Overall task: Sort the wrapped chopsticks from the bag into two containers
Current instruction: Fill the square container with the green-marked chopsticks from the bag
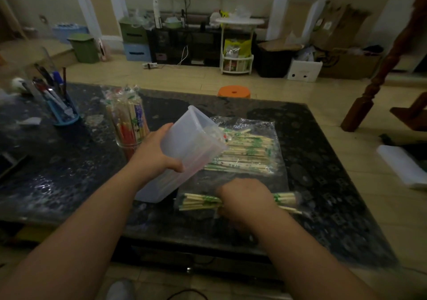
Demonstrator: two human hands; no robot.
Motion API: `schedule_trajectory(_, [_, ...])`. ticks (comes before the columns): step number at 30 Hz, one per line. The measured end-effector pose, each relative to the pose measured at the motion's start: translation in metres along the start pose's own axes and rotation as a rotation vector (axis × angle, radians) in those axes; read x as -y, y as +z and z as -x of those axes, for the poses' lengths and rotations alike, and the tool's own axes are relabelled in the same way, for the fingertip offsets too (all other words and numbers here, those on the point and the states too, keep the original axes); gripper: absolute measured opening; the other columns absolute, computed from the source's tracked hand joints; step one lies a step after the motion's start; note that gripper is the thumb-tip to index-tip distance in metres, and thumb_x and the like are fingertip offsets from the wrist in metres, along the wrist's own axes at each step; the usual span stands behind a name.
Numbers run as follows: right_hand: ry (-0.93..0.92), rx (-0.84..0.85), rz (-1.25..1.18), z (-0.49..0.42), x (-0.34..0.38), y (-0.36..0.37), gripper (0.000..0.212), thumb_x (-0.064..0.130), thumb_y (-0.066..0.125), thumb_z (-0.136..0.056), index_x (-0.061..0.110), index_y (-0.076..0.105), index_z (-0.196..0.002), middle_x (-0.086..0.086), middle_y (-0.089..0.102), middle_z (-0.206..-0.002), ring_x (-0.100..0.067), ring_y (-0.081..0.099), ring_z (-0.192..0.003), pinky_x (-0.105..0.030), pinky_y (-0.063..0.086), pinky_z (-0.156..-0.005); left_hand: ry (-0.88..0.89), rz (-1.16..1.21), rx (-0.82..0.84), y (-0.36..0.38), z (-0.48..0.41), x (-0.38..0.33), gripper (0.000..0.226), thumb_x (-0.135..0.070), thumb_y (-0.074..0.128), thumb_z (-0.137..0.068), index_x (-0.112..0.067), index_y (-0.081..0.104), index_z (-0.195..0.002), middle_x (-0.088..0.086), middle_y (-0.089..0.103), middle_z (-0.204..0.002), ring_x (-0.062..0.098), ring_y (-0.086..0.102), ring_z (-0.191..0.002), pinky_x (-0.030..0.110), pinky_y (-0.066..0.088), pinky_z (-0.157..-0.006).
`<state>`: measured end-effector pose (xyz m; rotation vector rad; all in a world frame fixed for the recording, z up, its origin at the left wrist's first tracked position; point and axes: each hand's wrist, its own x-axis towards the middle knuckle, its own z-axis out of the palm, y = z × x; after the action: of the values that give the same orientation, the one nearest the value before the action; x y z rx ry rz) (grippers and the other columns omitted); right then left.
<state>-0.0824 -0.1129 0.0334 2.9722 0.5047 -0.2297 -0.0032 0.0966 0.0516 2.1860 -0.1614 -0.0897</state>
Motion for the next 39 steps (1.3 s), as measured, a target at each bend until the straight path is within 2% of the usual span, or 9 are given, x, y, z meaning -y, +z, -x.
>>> schedule_trajectory(8, [0.061, -0.472, -0.01, 0.017, -0.031, -0.033, 0.025, 0.053, 0.044, -0.091, 0.029, 0.052, -0.092, 0.006, 0.057, -0.087, -0.019, 0.05, -0.076, -0.032, 0.038, -0.066, 0.026, 0.045, -0.004, 0.001, 0.007, -0.004, 0.099, -0.014, 0.087, -0.06, -0.042, 0.037, -0.142, -0.007, 0.041, -0.131, 0.016, 0.041, -0.118, 0.038, 0.037, -0.09])
schedule_trajectory(11, [0.088, -0.703, 0.086, 0.011, -0.044, -0.025, 0.029, 0.049, 0.049, -0.084, 0.024, 0.06, -0.092, -0.001, 0.053, -0.094, -0.021, 0.042, -0.084, -0.036, 0.033, -0.071, 0.02, 0.011, 0.011, 0.0, 0.008, -0.008, 0.104, -0.021, 0.086, -0.053, -0.044, 0.037, -0.142, -0.005, 0.042, -0.133, 0.019, 0.043, -0.119, 0.041, 0.041, -0.093])
schedule_trajectory(18, [0.136, -0.983, -0.137, 0.007, -0.05, -0.024, 0.02, 0.022, 0.07, -0.076, 0.013, 0.066, -0.094, -0.007, 0.051, -0.09, -0.019, 0.044, -0.058, -0.027, 0.036, -0.043, 0.0, -0.023, 0.044, 0.0, 0.005, -0.007, 0.112, -0.027, 0.078, -0.044, -0.044, 0.034, -0.146, -0.003, 0.041, -0.135, 0.022, 0.043, -0.121, 0.047, 0.043, -0.099])
schedule_trajectory(20, [0.184, -1.031, -0.367, 0.003, -0.054, -0.02, 0.017, 0.018, 0.071, -0.082, 0.015, 0.069, -0.098, 0.007, 0.053, -0.099, -0.007, 0.052, -0.069, -0.029, 0.048, -0.052, 0.004, -0.024, 0.059, 0.001, 0.004, -0.006, 0.111, -0.028, 0.078, -0.045, -0.046, 0.034, -0.145, -0.004, 0.041, -0.136, 0.022, 0.042, -0.122, 0.046, 0.042, -0.098])
schedule_trajectory(22, [0.246, -1.117, -0.737, 0.0, -0.058, -0.023, 0.011, 0.025, 0.069, -0.089, 0.018, 0.069, -0.098, 0.021, 0.052, -0.093, 0.007, 0.052, -0.079, -0.012, 0.047, -0.067, 0.008, -0.032, 0.07, 0.002, 0.002, -0.004, 0.111, -0.029, 0.078, -0.046, -0.045, 0.033, -0.145, -0.005, 0.04, -0.137, 0.022, 0.042, -0.123, 0.047, 0.041, -0.098])
schedule_trajectory(24, [0.285, -1.254, -0.821, 0.001, -0.054, -0.033, 0.011, 0.026, 0.065, -0.093, 0.017, 0.071, -0.095, 0.01, 0.058, -0.096, 0.008, 0.049, -0.082, -0.004, 0.039, -0.073, 0.006, -0.046, 0.076, 0.003, 0.0, -0.003, 0.113, -0.03, 0.078, -0.046, -0.044, 0.031, -0.147, -0.006, 0.038, -0.137, 0.021, 0.04, -0.123, 0.045, 0.04, -0.097])
schedule_trajectory(27, [0.288, -1.367, -1.206, 0.003, -0.048, -0.044, 0.017, 0.02, 0.06, -0.097, 0.02, 0.065, -0.081, -0.007, 0.064, -0.074, -0.008, 0.061, -0.068, -0.022, 0.051, -0.067, 0.009, -0.064, 0.085, 0.004, -0.002, -0.002, 0.115, -0.028, 0.082, -0.048, -0.043, 0.03, -0.15, -0.007, 0.036, -0.137, 0.019, 0.038, -0.124, 0.043, 0.038, -0.097])
schedule_trajectory(32, [0.506, -1.177, -1.562, 0.005, -0.04, -0.046, 0.028, 0.025, 0.061, -0.097, 0.011, 0.062, -0.072, 0.0, 0.058, -0.055, -0.007, 0.057, -0.047, -0.019, 0.047, -0.048, 0.026, -0.088, 0.081, 0.006, -0.004, 0.001, 0.111, -0.013, 0.087, -0.061, -0.042, 0.028, -0.151, -0.009, 0.035, -0.137, 0.017, 0.036, -0.125, 0.041, 0.037, -0.097])
schedule_trajectory(39, [0.488, -0.568, -1.683, -0.004, -0.036, -0.034, 0.005, 0.021, 0.075, -0.086, 0.019, 0.072, -0.09, 0.009, 0.067, -0.071, 0.007, 0.056, -0.049, -0.018, 0.042, -0.053, 0.038, -0.083, 0.108, 0.005, -0.001, 0.0, 0.111, -0.011, 0.086, -0.063, -0.044, 0.027, -0.151, -0.011, 0.034, -0.138, 0.014, 0.034, -0.125, 0.042, 0.037, -0.1])
